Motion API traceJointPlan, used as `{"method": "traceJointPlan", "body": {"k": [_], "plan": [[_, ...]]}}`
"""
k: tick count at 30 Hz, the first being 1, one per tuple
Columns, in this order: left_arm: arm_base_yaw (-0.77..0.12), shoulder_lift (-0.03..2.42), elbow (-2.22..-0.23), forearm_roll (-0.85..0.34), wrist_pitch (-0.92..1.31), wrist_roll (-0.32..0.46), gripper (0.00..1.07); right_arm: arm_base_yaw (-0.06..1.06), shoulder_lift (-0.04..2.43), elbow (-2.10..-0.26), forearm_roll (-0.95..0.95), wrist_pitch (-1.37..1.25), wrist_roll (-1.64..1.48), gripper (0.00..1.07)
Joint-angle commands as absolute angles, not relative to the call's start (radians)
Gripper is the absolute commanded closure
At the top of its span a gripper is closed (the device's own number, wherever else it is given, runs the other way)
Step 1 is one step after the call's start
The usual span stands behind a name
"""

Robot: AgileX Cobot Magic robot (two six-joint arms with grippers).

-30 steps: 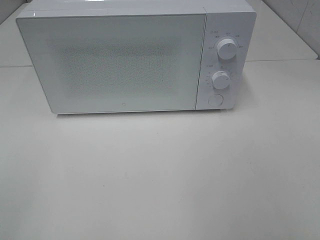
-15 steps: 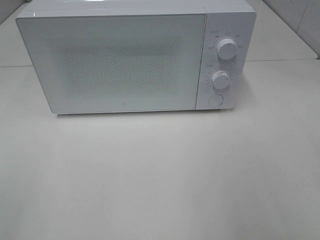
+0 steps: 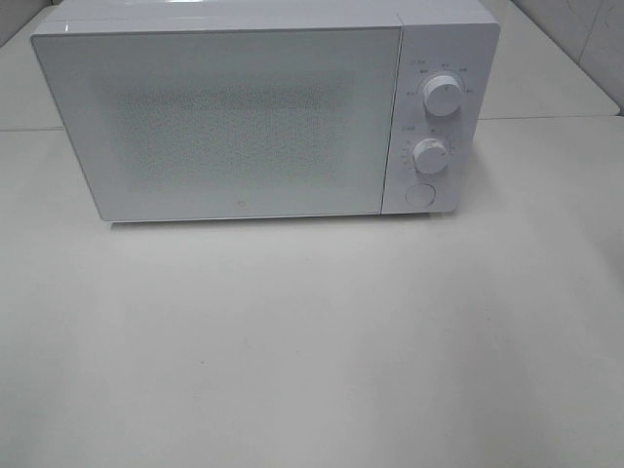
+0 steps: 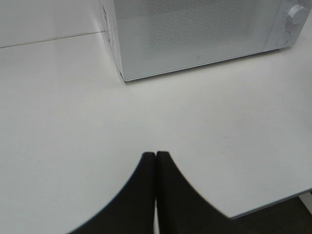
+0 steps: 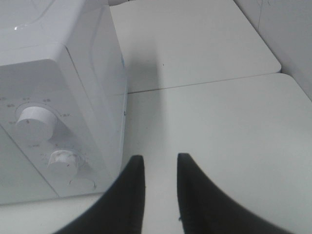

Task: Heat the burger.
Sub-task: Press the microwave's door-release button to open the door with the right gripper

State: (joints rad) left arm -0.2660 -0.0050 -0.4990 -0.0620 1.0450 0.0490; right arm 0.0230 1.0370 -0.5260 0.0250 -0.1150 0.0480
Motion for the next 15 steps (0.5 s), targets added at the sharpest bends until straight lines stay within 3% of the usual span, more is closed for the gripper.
{"method": "traceJointPlan", "body": {"k": [1, 3, 10, 15], "plan": [[-0.263, -0.025, -0.496, -0.064, 1.036, 0.047, 1.07, 0.026, 1.094, -0.533, 0.025, -0.222, 0.048, 0.96], [-0.263, -0.025, -0.496, -0.064, 1.036, 0.047, 1.07, 0.026, 1.171, -0.533, 0.025, -0.323, 0.048, 1.07], [-0.263, -0.025, -0.496, -0.064, 1.036, 0.047, 1.07, 0.049, 1.312, -0.533, 0.013, -0.415, 0.05, 1.07], [-0.263, -0.025, -0.496, -0.064, 1.036, 0.047, 1.07, 0.173, 1.429, -0.533, 0.013, -0.491, 0.048, 1.07]]}}
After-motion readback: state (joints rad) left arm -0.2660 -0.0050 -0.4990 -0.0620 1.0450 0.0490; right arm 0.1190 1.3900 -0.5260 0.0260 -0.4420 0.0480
